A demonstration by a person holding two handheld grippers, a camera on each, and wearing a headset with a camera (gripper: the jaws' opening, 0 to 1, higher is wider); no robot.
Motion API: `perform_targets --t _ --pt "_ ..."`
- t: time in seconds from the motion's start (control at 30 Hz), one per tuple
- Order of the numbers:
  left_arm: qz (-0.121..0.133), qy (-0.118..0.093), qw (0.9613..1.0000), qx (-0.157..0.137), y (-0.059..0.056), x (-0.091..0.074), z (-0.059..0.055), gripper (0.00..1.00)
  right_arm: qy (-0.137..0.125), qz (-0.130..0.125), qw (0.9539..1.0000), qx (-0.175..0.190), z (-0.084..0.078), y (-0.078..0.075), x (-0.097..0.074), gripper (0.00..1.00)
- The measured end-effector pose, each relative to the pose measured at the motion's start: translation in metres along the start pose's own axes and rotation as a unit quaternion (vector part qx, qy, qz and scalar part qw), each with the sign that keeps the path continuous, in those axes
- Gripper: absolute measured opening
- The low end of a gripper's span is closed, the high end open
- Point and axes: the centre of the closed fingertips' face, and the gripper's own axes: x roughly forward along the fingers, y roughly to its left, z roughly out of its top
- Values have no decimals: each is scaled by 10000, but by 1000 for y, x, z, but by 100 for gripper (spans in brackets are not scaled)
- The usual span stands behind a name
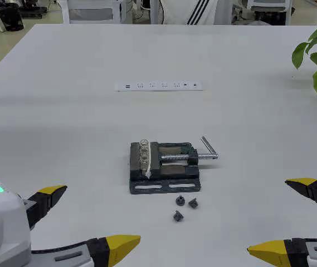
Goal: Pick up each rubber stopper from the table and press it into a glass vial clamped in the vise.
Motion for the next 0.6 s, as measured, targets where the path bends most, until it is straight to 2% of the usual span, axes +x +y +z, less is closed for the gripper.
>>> perform_targets --t 0.17,0.6 --pt "4 -62 10000 -44 0 0 2 99 14 -15 10000 -10 0 3 1 98" --pt "-32 60 10000 -25 3 1 -1 99 73 -35 9999 -127 5 3 7 96"
